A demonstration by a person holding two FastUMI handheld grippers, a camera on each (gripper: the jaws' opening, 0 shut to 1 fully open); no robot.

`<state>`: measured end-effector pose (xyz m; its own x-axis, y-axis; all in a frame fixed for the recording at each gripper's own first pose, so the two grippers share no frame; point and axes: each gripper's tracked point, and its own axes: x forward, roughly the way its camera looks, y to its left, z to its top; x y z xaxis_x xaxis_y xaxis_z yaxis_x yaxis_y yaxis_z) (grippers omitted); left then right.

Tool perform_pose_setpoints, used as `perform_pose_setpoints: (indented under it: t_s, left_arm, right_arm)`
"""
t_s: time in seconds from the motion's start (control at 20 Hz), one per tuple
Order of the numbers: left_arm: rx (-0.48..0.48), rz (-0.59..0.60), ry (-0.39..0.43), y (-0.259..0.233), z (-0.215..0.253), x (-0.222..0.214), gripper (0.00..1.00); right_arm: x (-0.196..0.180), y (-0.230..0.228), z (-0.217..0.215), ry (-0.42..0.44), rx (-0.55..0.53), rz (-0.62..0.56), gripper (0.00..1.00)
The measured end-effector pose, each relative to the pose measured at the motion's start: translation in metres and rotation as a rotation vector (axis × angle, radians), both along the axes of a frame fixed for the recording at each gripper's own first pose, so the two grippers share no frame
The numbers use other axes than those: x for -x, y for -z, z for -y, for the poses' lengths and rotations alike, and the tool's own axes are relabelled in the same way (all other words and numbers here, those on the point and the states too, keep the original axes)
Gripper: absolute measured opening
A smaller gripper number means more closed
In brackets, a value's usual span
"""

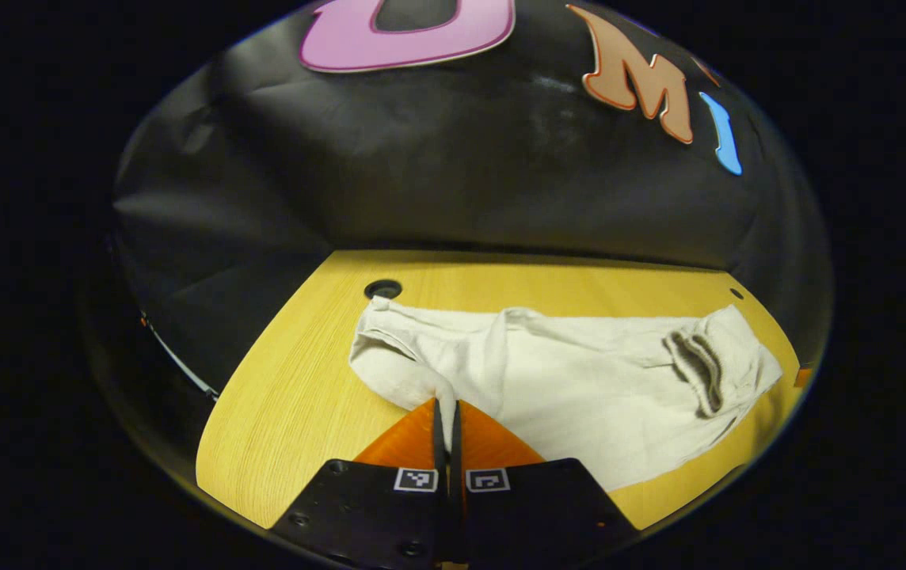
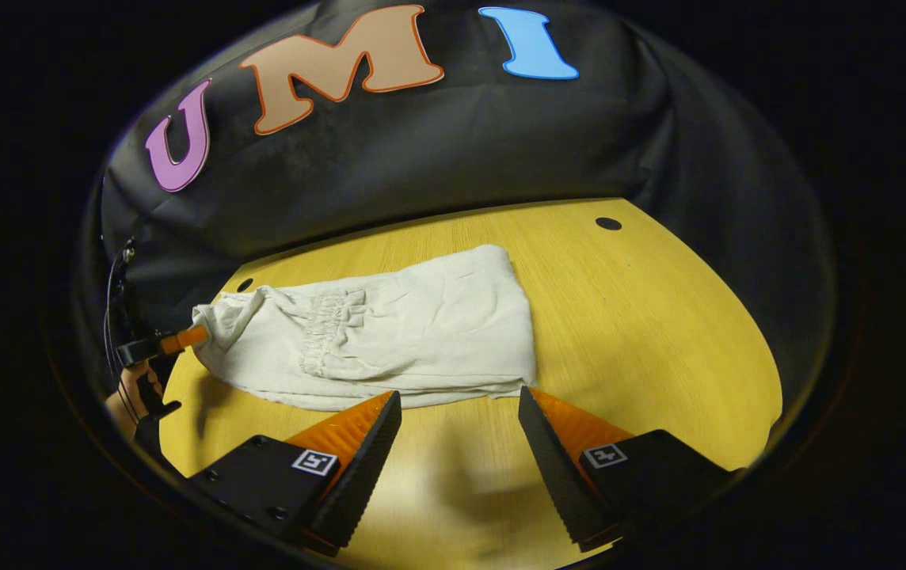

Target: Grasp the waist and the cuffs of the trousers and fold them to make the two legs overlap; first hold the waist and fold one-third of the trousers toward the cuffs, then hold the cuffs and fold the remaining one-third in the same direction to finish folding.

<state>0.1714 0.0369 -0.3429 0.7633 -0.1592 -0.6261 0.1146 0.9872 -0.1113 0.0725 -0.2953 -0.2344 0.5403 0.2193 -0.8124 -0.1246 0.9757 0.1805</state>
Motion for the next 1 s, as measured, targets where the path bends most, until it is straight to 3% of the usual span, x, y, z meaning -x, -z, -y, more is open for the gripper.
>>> perform_pose_setpoints:
  t_s: [0.35,0.6,1.0]
  left_arm:
    - [0.076,0.15,0.071,-0.092,0.101,-0.034,0.0]
    - [0.106,0.184,0.116,-0.127,0.168,-0.04,0.0]
    - [0.128,0.22,0.28,-0.164,0.294,-0.039,0.0]
  right_arm:
    - [0.0,-0.009,0.053,0.029,-0.026,0.025,0.97]
    - [-0.001,-0.01,0.098,0.096,-0.071,0.024,0.96]
    - [0.001,-0.012,0.151,0.129,-0.08,0.035,0.96]
